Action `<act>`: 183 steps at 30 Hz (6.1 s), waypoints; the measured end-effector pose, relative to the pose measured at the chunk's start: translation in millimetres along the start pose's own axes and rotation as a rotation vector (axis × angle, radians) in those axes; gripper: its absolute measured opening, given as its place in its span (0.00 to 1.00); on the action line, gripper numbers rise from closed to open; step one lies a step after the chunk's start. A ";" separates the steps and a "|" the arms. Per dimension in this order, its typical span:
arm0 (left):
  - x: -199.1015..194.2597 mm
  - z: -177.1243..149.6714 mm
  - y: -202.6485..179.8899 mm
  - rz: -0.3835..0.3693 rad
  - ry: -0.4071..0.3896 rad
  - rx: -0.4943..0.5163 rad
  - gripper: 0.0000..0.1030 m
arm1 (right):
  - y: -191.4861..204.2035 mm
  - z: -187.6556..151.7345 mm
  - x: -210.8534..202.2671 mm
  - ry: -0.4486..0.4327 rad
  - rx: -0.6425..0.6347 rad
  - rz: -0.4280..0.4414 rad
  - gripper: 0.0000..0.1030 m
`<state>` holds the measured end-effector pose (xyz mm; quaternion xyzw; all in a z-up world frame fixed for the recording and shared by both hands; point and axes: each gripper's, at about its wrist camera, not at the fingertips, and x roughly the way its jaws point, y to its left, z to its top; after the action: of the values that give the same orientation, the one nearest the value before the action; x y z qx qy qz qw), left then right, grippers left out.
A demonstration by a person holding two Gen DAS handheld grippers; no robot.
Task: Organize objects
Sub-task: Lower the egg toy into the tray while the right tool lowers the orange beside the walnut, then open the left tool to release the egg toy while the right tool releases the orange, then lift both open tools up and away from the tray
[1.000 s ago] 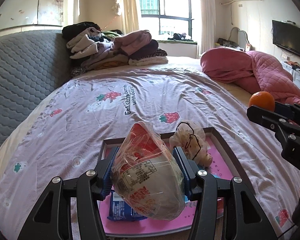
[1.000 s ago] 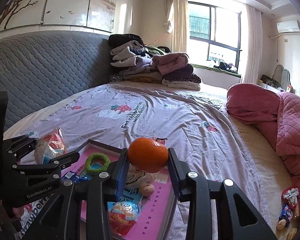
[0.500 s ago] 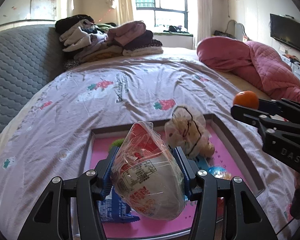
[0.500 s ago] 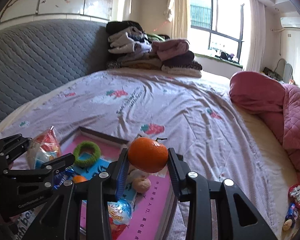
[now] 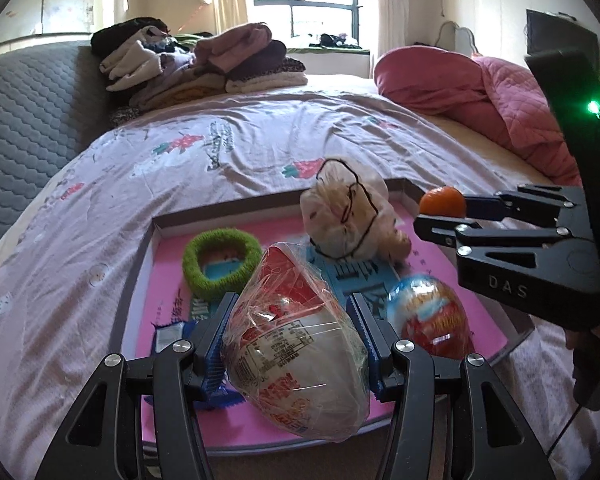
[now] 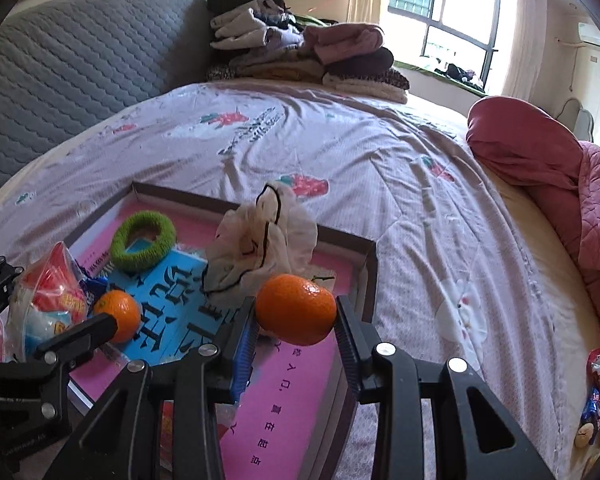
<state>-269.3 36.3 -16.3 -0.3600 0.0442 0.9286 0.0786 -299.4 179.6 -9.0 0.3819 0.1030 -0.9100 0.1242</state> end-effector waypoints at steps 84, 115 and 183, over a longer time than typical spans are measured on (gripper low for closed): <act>32.1 -22.5 23.4 -0.068 0.135 -0.099 0.61 | -11.6 -2.4 6.6 0.079 0.146 0.048 0.37; -26.8 -15.4 29.7 -0.036 0.042 -0.151 0.69 | -1.3 6.3 -36.8 -0.009 0.137 0.042 0.43; -187.8 -45.0 37.5 0.116 -0.189 -0.152 0.70 | 37.4 -65.2 -194.7 -0.315 0.180 0.026 0.65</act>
<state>-109.4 -28.3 78.3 -0.2726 -0.0131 0.9620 0.0009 -112.4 191.2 83.1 0.2454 -0.0044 -0.9624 0.1160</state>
